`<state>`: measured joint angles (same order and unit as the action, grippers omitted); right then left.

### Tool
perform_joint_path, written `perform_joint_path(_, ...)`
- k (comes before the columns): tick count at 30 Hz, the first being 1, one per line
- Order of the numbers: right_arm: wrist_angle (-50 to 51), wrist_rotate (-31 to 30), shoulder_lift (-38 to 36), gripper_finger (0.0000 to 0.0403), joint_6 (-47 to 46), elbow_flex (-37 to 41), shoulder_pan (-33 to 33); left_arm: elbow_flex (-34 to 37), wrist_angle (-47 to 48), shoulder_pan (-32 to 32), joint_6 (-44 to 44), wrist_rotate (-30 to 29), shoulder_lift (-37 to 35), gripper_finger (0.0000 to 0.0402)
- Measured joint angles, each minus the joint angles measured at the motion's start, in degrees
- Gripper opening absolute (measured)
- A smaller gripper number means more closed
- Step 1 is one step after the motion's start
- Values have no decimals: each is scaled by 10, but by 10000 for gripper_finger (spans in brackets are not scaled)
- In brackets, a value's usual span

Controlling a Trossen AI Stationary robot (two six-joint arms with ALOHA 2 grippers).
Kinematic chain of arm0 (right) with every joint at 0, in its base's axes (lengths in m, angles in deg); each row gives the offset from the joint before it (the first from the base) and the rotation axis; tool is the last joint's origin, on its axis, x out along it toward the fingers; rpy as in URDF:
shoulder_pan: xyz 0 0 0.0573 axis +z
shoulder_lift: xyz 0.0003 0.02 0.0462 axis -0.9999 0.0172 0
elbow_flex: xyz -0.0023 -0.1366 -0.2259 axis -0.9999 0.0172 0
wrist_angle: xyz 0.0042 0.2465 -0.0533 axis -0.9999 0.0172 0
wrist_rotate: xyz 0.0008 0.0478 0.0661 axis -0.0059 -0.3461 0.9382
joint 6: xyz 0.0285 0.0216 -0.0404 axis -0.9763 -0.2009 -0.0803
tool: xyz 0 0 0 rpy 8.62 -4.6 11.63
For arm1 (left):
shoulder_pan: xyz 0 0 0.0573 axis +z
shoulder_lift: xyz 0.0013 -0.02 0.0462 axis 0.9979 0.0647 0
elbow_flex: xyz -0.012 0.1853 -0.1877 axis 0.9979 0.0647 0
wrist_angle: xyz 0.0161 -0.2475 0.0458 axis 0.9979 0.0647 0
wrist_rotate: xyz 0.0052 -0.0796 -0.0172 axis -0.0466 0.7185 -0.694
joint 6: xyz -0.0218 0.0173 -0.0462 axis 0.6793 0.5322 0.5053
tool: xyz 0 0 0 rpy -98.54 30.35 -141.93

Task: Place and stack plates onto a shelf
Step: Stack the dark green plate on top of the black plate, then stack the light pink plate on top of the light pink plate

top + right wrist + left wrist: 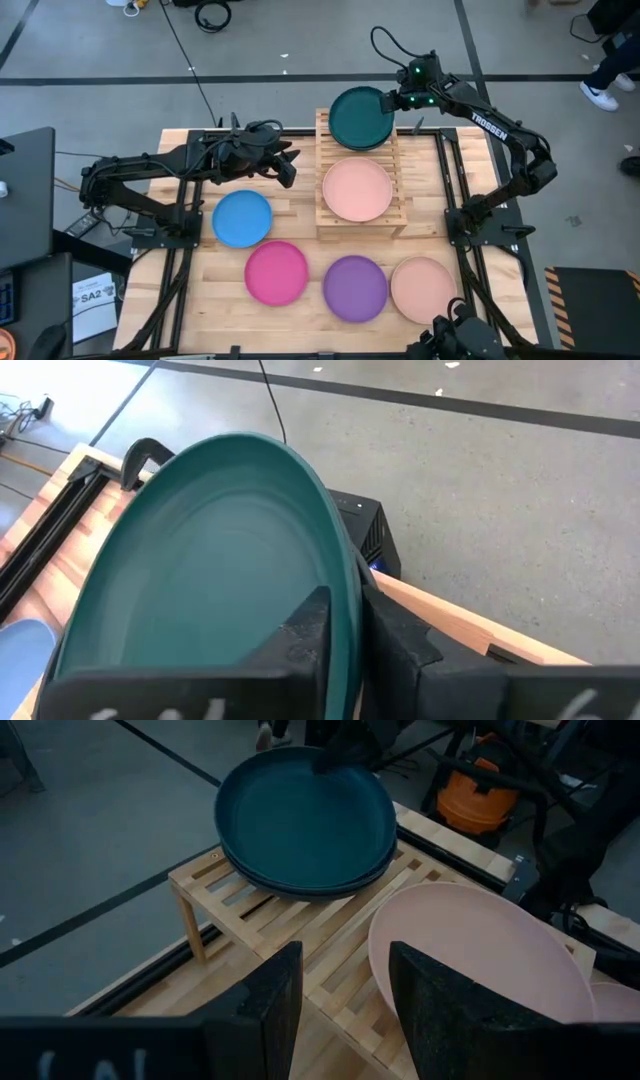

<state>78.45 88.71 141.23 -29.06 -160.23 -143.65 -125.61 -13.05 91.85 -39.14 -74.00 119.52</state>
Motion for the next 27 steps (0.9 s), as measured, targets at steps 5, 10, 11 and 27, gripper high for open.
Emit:
perform_joint_path(5,0,0,0,105,1,0,0,0,0,0,0,0,0,158)
perform_joint_path(10,0,0,0,152,16,0,0,0,0,0,0,0,0,158)
perform_joint_path(11,0,0,0,161,19,0,0,0,0,0,0,0,0,158)
perform_joint_path(27,0,-19,0,253,47,0,0,0,0,0,0,0,0,158)
